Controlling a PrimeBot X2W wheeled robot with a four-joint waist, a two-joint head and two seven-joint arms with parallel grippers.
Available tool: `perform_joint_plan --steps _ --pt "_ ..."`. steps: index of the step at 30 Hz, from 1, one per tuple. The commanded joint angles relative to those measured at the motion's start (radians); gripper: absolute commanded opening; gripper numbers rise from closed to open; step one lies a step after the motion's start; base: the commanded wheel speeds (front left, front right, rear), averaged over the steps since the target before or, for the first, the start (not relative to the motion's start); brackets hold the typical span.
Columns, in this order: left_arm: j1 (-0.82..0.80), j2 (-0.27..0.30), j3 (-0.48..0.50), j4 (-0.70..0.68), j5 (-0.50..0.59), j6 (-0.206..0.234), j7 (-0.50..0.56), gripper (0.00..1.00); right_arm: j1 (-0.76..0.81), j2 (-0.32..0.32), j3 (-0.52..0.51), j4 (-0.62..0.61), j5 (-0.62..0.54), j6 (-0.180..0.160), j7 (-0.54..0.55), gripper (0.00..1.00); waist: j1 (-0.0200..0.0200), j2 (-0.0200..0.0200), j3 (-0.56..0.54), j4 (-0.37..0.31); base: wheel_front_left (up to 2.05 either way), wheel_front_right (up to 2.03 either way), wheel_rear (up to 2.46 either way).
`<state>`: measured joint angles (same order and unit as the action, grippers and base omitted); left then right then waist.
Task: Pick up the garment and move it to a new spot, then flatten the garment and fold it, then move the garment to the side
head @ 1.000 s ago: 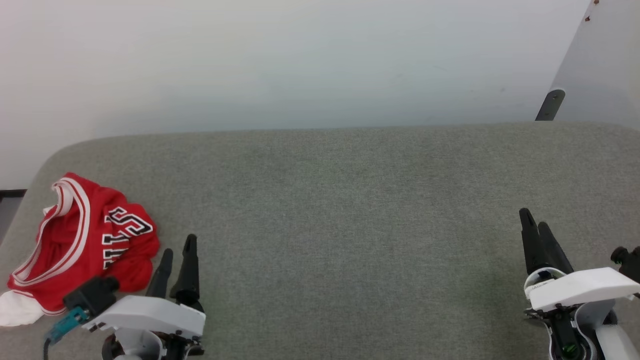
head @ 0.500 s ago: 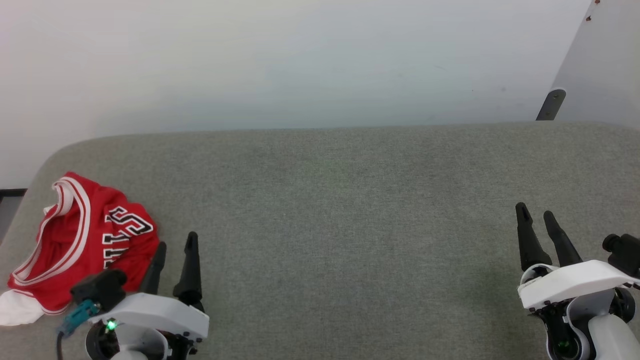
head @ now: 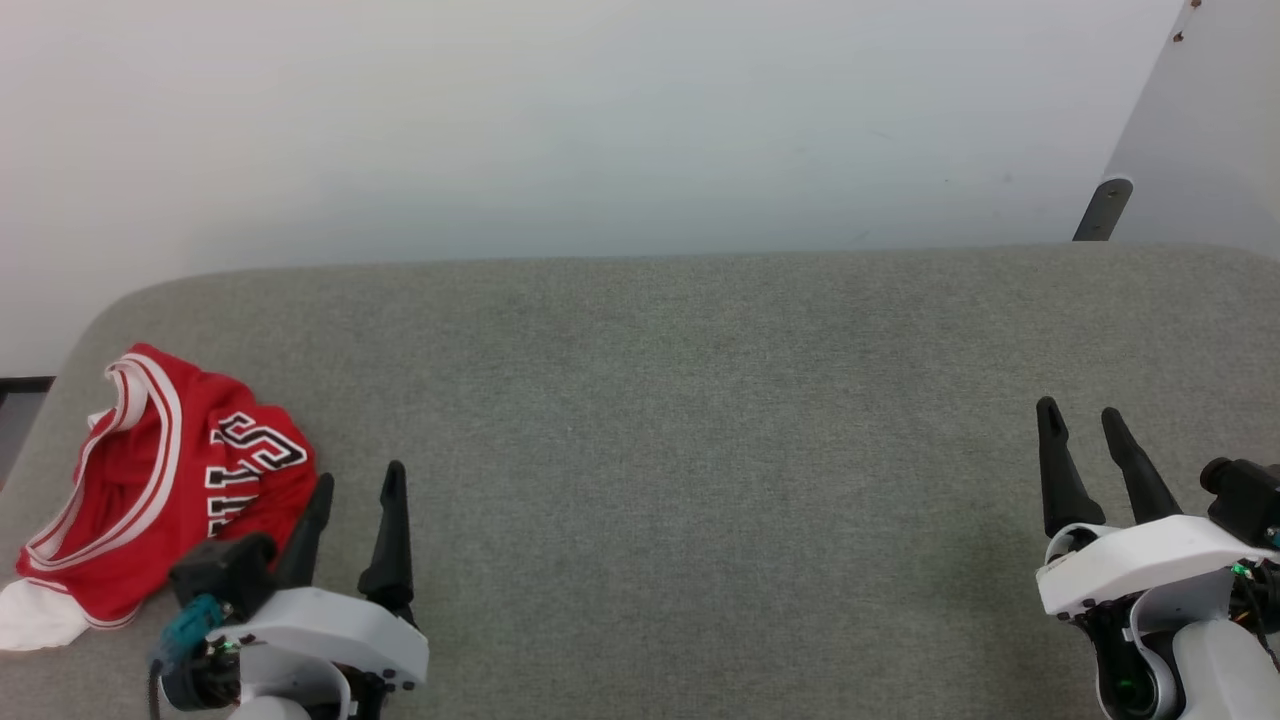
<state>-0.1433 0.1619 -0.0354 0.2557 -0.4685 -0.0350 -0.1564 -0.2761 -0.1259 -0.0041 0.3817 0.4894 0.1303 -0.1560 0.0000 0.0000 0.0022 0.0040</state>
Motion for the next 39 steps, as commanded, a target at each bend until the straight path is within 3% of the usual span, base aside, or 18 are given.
perform_joint_plan --steps 1,22,39 --pt "-0.021 0.007 -0.004 -0.003 0.034 0.001 -0.011 1.00 -0.017 -0.003 -0.006 -0.002 -0.033 0.000 -0.012 1.00 0.0000 0.0000 0.000 0.001 0.00 0.00 0.00" --pt "-0.019 0.019 -0.021 0.032 0.202 -0.008 -0.058 1.00 -0.017 -0.002 -0.027 0.010 -0.208 0.001 -0.058 1.00 0.0000 0.0000 -0.002 0.000 0.00 0.00 0.00" --pt "-0.029 0.015 -0.014 0.096 0.310 -0.020 -0.091 1.00 -0.006 -0.002 -0.035 0.030 -0.255 0.001 -0.091 1.00 0.0000 0.0000 -0.014 -0.003 0.00 0.00 0.00"
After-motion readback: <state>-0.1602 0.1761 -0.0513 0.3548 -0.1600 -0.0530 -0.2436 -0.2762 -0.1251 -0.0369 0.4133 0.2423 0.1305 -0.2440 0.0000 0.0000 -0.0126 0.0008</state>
